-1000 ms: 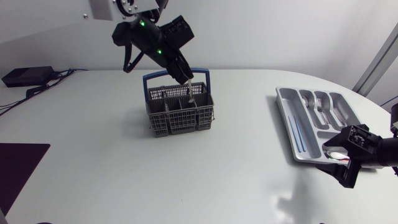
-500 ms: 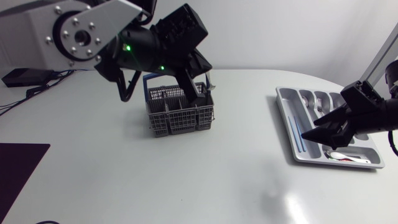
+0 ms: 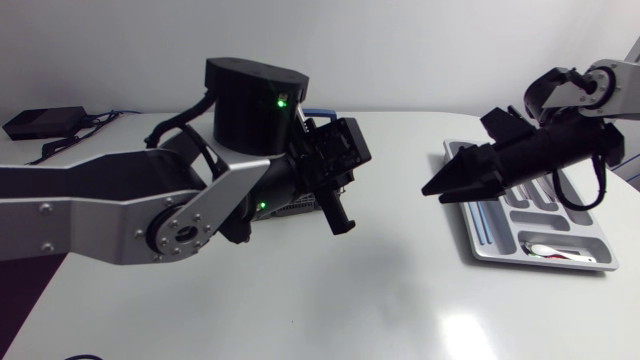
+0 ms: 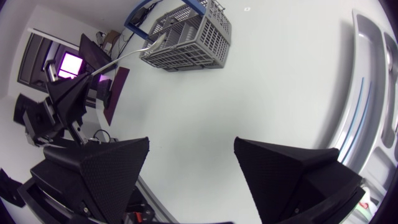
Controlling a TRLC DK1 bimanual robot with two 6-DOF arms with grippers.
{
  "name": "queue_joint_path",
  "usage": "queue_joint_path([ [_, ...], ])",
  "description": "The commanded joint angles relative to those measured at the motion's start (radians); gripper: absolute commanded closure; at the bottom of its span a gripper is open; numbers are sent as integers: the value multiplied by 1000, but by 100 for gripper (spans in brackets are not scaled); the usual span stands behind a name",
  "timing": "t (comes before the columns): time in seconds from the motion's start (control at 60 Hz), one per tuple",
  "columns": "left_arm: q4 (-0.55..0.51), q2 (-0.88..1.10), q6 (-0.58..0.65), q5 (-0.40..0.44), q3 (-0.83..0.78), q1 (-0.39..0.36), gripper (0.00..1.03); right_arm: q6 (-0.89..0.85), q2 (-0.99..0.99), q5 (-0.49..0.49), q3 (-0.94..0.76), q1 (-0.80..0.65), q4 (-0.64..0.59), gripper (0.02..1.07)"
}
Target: Unload the cutlery basket into the drawer organizer.
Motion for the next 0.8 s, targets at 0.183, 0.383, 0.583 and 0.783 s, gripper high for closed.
queue_joint_path([
  [0.183, 170, 64, 70, -65, -89, -49, 100, 257, 175, -109, 184, 129, -60, 16],
  [0.383, 255, 105, 108, -96, -126, -75, 100, 338, 259, -117, 259, 189, -46, 22],
  [0.583, 307, 127, 127, -103, -144, -85, 100, 386, 319, -117, 302, 194, -18, 37],
  [0.783, 367, 150, 153, -117, -165, -91, 100, 423, 336, -118, 331, 198, 6, 44],
])
